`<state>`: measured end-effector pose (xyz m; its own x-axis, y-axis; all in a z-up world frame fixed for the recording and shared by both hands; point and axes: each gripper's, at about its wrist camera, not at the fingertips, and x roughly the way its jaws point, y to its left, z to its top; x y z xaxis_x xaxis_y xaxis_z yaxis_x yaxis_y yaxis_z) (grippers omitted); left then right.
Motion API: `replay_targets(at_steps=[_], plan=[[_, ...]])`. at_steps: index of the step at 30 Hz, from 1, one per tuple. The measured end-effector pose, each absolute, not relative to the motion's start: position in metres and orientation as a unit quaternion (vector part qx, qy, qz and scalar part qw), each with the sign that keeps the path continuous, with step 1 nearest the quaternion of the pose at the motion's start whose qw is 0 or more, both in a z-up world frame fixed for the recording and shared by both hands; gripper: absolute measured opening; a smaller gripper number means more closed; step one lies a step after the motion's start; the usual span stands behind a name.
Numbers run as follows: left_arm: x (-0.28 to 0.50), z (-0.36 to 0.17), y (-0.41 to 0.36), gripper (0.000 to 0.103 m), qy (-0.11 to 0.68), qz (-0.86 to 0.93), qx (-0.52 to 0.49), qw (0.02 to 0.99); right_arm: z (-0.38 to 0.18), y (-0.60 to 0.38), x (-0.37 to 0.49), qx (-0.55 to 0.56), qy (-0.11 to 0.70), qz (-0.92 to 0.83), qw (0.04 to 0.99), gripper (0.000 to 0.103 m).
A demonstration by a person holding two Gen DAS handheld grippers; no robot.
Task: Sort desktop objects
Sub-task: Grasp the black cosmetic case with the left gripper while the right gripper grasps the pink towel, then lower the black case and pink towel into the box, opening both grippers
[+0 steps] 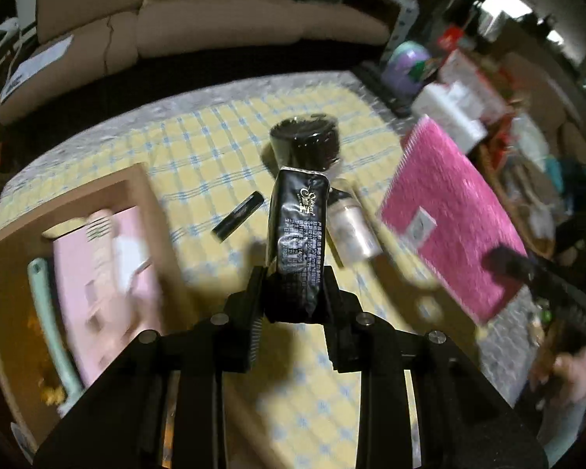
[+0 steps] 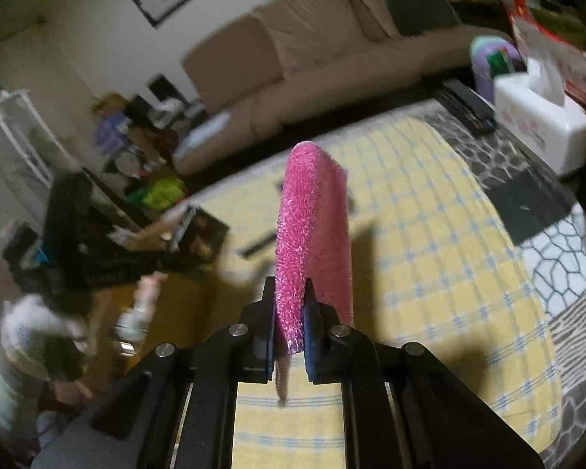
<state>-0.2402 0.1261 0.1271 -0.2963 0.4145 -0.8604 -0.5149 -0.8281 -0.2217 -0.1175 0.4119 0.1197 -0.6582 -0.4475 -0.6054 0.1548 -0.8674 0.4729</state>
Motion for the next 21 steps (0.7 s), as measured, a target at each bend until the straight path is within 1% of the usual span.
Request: replay_targets(at_steps=[4,8,13,16,19,21], plan=[[-0.202,0.156,0.05,0.025,0.028,0.819,-0.499,0.283,0.152,0.368,-0.092,0.354,-0.202,-0.884,0.228,0.01],[-0.17,0.159,-0.024,0.025,0.015,0.834,-0.495,0.243,0.163,0.305,-0.073,0.351,-0.216,-0.863,0.293,0.01],[-0.149,0.13,-0.087,0.025,-0.013,0.832,-0.515,0.207,0.147,0.223,-0.07,0.384,-0.202,-0.836,0.335,0.01],[-0.144,0.113,-0.107,0.025,-0.032,0.827,-0.524,0.2,0.13,0.185,-0.074,0.403,-0.205,-0.82,0.351,0.01],[-0.14,0.099,-0.121,0.025,-0.057,0.824,-0.528,0.197,0.107,0.159,-0.073,0.421,-0.23,-0.804,0.351,0.011],[-0.138,0.09,-0.123,0.025,-0.057,0.823,-0.53,0.195,0.093,0.157,-0.071,0.431,-0.251,-0.797,0.341,0.012]])
